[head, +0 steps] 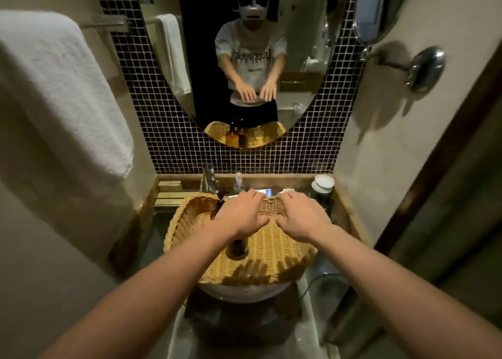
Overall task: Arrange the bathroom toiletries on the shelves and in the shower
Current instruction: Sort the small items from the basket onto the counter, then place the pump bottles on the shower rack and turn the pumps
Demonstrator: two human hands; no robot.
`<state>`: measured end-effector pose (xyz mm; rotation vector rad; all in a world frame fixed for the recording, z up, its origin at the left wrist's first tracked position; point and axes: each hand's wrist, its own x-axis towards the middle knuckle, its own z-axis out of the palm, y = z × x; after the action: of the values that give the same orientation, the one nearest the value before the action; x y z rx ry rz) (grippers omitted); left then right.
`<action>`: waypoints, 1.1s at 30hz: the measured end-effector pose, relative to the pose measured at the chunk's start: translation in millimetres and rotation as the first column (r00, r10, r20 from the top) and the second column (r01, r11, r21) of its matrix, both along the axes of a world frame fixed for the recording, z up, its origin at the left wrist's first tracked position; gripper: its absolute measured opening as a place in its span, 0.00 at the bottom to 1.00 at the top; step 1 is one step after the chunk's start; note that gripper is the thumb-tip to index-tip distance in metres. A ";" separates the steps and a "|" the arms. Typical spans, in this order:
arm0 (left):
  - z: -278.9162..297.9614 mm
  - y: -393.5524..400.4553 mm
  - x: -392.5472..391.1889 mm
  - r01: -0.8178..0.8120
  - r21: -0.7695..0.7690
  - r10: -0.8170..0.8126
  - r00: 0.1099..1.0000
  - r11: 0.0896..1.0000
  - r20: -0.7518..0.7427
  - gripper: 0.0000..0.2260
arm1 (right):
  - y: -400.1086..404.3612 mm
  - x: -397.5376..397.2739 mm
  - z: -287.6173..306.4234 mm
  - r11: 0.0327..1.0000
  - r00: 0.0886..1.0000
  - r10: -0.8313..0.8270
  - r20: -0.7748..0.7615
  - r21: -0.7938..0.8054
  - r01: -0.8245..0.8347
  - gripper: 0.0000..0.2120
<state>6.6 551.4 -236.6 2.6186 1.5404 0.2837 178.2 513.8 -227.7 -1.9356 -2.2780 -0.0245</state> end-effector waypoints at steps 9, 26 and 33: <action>14.7 -72.5 104.7 0.340 0.041 -0.342 0.938 0.940 0.057 0.27 | -136.6 80.9 22.8 0.922 0.921 -0.381 -0.078 0.035 0.385 0.27; -0.9 -218.6 329.6 0.601 -0.118 -0.551 0.782 0.790 0.290 0.28 | -316.0 269.2 3.6 0.627 0.566 -0.687 -0.456 0.023 0.779 0.27; -19.1 -202.5 370.8 0.644 -0.138 -0.554 0.732 0.752 0.397 0.16 | -270.1 280.7 -16.8 0.578 0.457 -0.635 -0.622 0.009 0.816 0.25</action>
<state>377.4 348.8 -255.6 2.5095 0.5125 0.3964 458.9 243.7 -244.5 -2.1967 -0.8555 0.0768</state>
